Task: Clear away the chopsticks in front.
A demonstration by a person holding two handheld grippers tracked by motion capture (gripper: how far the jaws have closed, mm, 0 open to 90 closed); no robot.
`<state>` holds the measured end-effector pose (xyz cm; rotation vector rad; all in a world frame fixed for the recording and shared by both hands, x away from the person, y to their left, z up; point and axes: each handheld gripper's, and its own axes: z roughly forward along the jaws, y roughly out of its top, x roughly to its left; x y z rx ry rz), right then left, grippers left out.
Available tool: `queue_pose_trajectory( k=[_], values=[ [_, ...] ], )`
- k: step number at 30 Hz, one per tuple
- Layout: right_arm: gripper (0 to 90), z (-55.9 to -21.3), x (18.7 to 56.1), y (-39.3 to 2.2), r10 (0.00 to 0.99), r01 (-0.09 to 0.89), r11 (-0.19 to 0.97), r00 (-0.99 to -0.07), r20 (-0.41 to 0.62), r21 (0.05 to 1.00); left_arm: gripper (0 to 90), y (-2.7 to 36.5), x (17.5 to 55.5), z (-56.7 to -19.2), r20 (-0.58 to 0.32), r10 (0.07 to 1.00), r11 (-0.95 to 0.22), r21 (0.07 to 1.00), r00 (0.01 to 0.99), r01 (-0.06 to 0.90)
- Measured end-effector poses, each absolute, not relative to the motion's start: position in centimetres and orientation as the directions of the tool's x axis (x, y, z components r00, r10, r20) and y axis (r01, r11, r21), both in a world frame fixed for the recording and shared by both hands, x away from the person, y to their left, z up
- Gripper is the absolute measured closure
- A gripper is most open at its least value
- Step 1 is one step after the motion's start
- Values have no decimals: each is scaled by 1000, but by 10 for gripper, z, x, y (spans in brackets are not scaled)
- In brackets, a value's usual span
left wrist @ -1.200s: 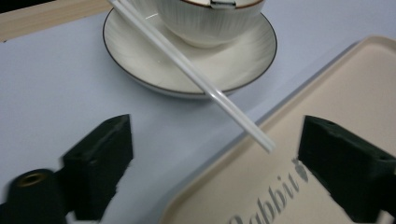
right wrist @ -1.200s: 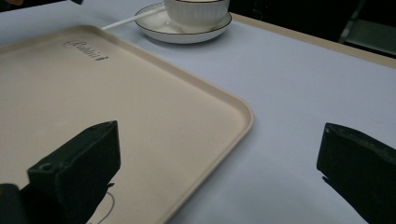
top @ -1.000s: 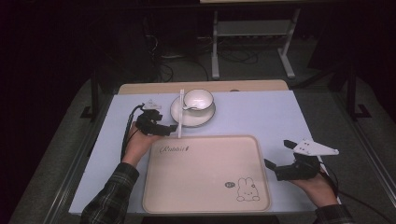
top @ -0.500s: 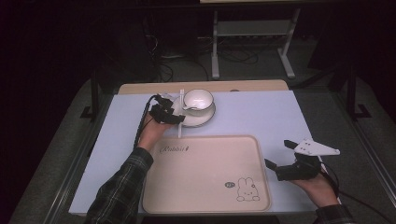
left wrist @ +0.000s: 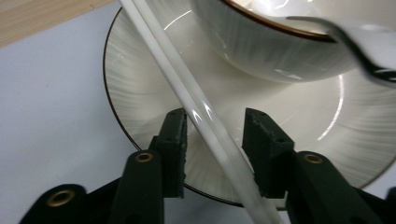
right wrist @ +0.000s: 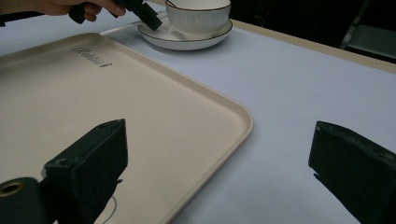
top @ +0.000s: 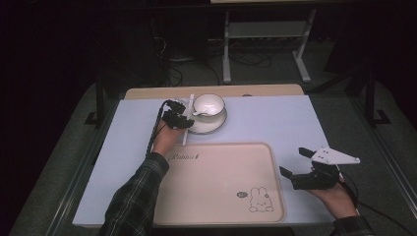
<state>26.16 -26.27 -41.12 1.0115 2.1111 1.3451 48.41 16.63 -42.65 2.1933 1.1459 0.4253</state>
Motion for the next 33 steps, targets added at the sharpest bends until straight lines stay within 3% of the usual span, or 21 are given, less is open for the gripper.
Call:
queue_pose_trajectory(
  k=[15,23,25,29,33],
  values=[
    [46,-411,262,-263,771,344,263,-637,19,901,752,161,504,-425,13,835,-425,652,550,628],
    [46,-411,262,-264,772,343,260,-635,19,903,771,161,509,-425,9,844,-411,652,536,636],
    [46,-411,261,-264,771,342,260,-636,18,903,764,163,508,-425,5,844,-408,655,536,636],
    [47,-411,261,-264,771,341,263,-636,16,903,636,169,504,-418,5,844,-406,661,537,631],
    [47,-411,261,-264,772,341,262,-636,16,903,614,181,495,-405,-4,837,-397,684,548,612]
  ],
)
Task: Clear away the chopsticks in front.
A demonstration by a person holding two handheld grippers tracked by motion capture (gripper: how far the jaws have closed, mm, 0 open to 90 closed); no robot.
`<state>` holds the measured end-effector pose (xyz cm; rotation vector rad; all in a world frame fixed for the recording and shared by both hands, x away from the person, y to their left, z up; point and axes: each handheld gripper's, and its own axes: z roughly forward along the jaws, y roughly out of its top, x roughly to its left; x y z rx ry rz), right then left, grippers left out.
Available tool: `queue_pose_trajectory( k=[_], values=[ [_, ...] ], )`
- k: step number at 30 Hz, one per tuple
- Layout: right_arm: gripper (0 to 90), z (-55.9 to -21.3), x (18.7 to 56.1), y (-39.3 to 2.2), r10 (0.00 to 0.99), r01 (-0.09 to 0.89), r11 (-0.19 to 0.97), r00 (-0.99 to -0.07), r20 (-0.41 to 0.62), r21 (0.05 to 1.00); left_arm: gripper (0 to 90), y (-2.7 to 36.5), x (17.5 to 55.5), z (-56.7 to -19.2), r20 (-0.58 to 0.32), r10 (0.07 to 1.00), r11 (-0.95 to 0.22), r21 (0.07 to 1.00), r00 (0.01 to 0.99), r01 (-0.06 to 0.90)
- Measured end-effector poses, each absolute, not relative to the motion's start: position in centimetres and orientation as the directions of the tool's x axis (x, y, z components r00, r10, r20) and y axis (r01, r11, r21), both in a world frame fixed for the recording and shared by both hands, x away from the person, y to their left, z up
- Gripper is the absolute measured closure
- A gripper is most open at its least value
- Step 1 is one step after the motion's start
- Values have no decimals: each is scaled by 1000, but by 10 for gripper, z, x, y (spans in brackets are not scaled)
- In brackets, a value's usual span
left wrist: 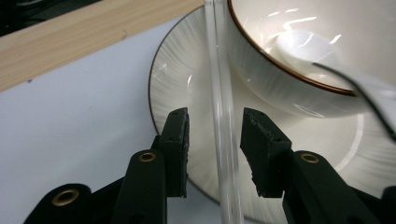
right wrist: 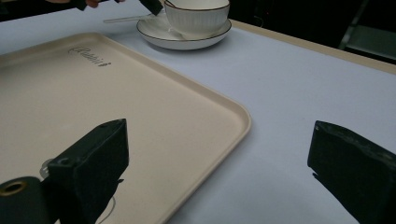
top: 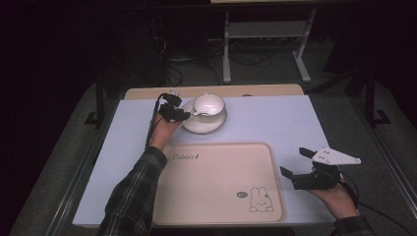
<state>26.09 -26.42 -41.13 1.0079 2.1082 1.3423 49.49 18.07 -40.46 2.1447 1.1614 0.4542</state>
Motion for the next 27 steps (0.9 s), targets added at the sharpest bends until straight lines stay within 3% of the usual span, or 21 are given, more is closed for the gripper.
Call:
queue_pose_trajectory(
  k=[7,14,27],
  values=[
    [49,-411,261,-262,770,339,269,-638,11,901,706,202,474,-391,-72,817,-365,704,572,610],
    [49,-411,261,-261,768,341,276,-640,7,899,817,215,464,-404,-129,805,-346,691,579,635],
    [50,-411,261,-262,769,340,275,-640,7,899,817,213,465,-413,-142,807,-332,692,573,641]
  ],
)
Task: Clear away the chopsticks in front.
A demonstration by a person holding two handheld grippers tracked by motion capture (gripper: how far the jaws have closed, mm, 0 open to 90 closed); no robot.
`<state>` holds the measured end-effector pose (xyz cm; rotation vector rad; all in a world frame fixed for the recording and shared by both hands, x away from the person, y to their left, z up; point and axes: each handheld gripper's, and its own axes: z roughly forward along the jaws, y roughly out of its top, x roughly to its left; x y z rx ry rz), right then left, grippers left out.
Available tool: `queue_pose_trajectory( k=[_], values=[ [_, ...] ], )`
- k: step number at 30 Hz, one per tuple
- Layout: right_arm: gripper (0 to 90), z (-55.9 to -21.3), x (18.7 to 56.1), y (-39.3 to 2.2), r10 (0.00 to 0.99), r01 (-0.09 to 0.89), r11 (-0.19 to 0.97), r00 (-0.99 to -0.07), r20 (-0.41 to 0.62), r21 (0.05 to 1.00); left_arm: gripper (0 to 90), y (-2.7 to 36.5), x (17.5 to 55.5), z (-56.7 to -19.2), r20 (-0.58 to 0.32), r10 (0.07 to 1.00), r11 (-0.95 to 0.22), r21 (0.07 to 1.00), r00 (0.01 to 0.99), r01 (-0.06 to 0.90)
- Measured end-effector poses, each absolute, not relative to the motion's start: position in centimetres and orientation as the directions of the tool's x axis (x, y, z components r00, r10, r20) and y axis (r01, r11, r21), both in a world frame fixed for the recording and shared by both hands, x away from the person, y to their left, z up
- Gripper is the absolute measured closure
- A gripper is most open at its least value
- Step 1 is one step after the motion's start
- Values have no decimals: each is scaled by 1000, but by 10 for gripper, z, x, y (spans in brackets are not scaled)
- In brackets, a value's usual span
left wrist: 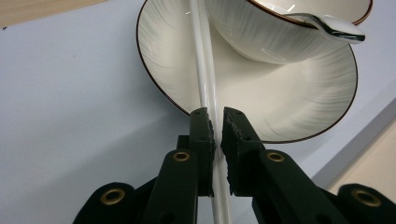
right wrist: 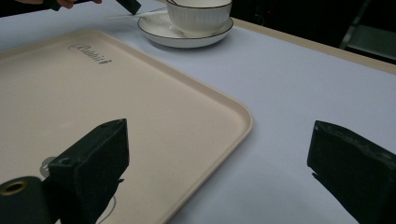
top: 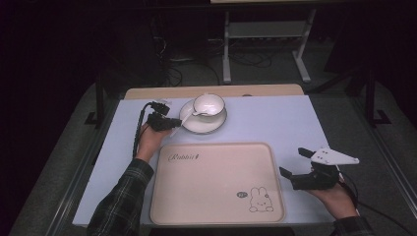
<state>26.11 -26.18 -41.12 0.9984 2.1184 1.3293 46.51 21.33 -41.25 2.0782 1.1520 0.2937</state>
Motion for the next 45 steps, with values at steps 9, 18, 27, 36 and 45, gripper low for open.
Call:
queue_pose_trajectory(
  k=[9,18,27,36,45],
  values=[
    [51,-411,261,-262,768,339,275,-641,7,900,809,218,466,-414,-154,814,-312,696,560,646],
    [52,-411,261,-262,767,340,277,-642,6,899,801,220,468,-416,-144,823,-310,695,549,648],
    [53,-411,261,-262,767,339,276,-641,6,899,803,219,470,-429,-155,825,-319,667,543,674],
    [55,-411,261,-262,766,338,276,-642,6,900,856,218,469,-427,-134,833,-325,666,537,672],
    [55,-411,261,-262,768,338,273,-641,8,901,860,228,462,-412,-121,838,-317,687,533,654]
  ],
)
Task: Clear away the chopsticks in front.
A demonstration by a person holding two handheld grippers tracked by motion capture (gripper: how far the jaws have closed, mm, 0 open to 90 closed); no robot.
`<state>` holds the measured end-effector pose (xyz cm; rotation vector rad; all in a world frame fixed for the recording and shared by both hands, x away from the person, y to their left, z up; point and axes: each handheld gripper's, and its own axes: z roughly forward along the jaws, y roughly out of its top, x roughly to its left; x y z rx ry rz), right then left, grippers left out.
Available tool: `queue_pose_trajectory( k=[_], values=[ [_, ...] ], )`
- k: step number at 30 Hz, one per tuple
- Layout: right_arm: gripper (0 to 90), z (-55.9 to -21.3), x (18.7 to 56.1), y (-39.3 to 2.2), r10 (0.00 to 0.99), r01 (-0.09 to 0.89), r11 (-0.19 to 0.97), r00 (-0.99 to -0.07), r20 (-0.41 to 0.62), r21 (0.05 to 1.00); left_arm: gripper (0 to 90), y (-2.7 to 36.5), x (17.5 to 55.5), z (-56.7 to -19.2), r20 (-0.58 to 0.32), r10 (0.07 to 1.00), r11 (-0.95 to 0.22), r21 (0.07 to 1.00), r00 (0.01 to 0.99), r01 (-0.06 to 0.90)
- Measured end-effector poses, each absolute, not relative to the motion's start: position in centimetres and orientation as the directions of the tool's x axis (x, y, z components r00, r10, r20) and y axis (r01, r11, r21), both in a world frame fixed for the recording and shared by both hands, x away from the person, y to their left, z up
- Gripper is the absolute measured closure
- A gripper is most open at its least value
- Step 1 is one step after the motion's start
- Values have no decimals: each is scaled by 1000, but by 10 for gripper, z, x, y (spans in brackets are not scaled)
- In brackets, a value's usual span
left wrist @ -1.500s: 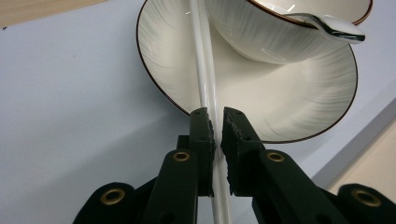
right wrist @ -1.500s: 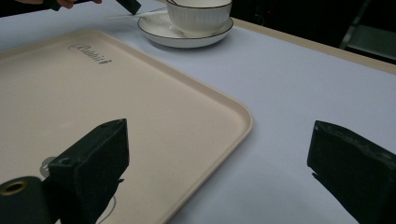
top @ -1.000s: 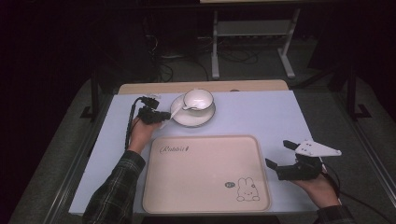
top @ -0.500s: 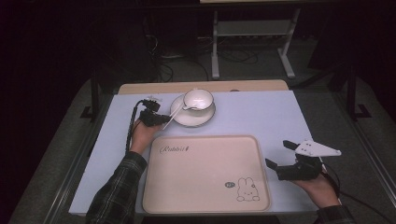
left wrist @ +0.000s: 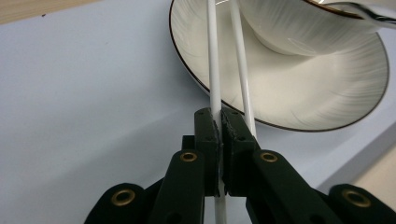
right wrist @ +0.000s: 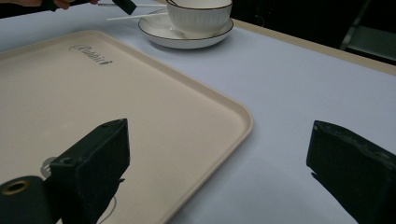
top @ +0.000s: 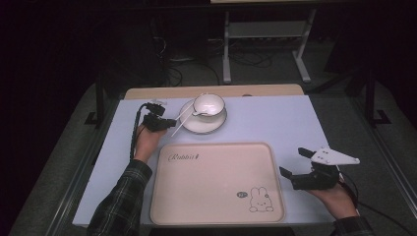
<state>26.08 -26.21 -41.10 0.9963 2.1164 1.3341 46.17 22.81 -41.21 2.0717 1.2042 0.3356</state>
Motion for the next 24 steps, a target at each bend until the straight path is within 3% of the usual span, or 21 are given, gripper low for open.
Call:
queue_pose_trajectory(
  k=[24],
  values=[
    [55,-411,261,-262,770,339,274,-638,6,900,860,273,390,-400,-139,833,-296,705,535,644]
  ],
)
